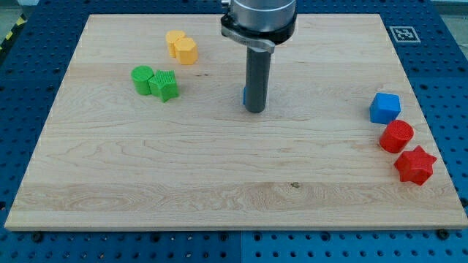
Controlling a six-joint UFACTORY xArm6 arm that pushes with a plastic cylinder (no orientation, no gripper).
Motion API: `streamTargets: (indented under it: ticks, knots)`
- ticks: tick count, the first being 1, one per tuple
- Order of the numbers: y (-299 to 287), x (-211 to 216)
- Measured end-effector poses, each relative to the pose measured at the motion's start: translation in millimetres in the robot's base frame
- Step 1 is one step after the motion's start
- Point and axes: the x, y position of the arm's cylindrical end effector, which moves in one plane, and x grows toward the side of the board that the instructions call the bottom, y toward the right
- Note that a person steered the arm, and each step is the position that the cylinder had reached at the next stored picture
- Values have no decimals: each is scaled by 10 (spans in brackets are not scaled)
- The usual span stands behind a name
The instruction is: Slide the blue triangle to the center right
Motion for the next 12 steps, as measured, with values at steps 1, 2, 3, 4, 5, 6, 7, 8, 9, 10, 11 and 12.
streamTargets:
  ticks: [1, 2, 3, 4, 5, 6, 7, 8, 9, 10, 11, 12]
  knots:
    - [0, -80]
    - [-77, -80]
    - [-327, -80]
    - [-617, -98]
    - [-584, -414]
    - [-299, -702]
    - [-33, -698]
    - [-10, -698]
    - [-83, -620]
    - [-293, -224]
    - [-329, -102]
    - [-312, -117]
